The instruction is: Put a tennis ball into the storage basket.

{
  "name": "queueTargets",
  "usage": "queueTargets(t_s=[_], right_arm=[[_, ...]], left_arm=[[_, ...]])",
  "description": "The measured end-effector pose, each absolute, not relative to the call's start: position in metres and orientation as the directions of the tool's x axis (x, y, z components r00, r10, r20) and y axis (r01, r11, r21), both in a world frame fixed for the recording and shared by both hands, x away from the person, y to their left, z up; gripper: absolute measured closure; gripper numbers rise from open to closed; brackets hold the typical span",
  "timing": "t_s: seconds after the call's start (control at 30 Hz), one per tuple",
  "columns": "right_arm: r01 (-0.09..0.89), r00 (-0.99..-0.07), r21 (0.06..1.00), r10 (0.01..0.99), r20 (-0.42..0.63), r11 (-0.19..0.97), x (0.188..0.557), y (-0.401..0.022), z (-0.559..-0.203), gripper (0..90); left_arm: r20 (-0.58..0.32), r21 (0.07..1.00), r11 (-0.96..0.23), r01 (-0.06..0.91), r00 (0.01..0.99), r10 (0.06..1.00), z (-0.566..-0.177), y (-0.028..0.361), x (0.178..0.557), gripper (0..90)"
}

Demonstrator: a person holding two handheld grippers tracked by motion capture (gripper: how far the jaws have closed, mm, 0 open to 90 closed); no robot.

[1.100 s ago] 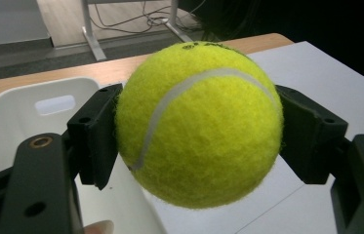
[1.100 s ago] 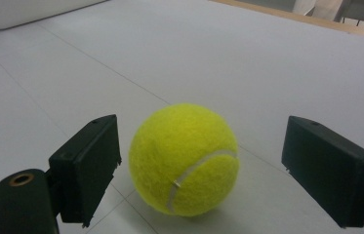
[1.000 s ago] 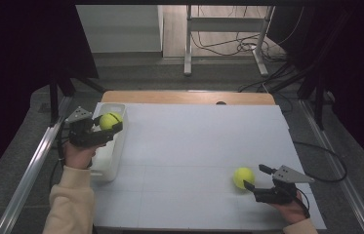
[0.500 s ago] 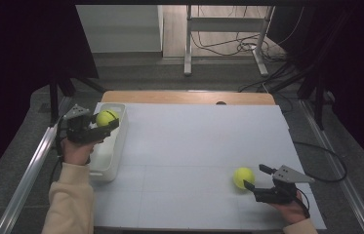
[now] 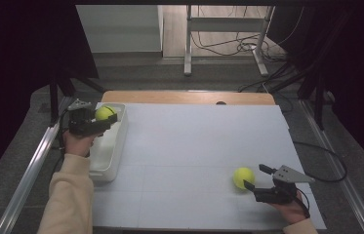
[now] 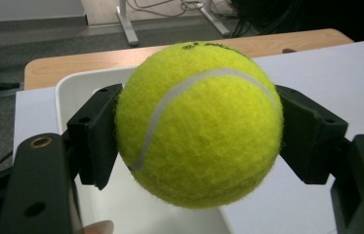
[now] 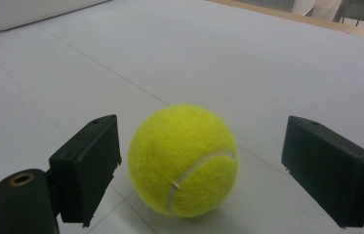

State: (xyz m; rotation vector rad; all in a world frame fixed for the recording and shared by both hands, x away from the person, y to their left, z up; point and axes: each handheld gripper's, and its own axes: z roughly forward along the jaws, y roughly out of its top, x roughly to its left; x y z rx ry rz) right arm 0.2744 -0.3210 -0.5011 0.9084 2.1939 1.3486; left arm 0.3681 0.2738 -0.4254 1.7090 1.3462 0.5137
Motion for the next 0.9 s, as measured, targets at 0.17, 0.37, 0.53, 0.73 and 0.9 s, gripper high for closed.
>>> queueTargets(t_s=[0.17, 0.37, 0.53, 0.73, 0.9], right_arm=[[0.316, -0.704, 0.893, 0.71, -0.005, 0.32, 0.274, -0.321, -0.501, 14.8], [0.316, -0.703, 0.893, 0.711, -0.005, 0.319, 0.274, -0.321, -0.501, 14.8], [0.316, -0.705, 0.893, 0.709, -0.006, 0.322, 0.274, -0.321, -0.501, 14.8], [0.314, -0.705, 0.892, 0.709, -0.011, 0.325, 0.274, -0.321, -0.501, 14.9], [0.313, -0.705, 0.892, 0.709, -0.012, 0.326, 0.274, -0.321, -0.501, 14.9]], left_arm=[[-0.171, 0.812, -0.042, 0.581, 0.306, 0.936, -0.427, 0.275, 0.379, 26.0], [-0.167, 0.797, -0.046, 0.603, 0.293, 0.941, -0.431, 0.276, 0.388, 26.0], [-0.159, 0.781, -0.057, 0.621, 0.287, 0.945, -0.436, 0.275, 0.393, 26.0], [-0.154, 0.766, -0.063, 0.64, 0.278, 0.948, -0.441, 0.275, 0.398, 26.0], [-0.133, 0.755, -0.078, 0.651, 0.269, 0.954, -0.444, 0.274, 0.401, 25.9]])
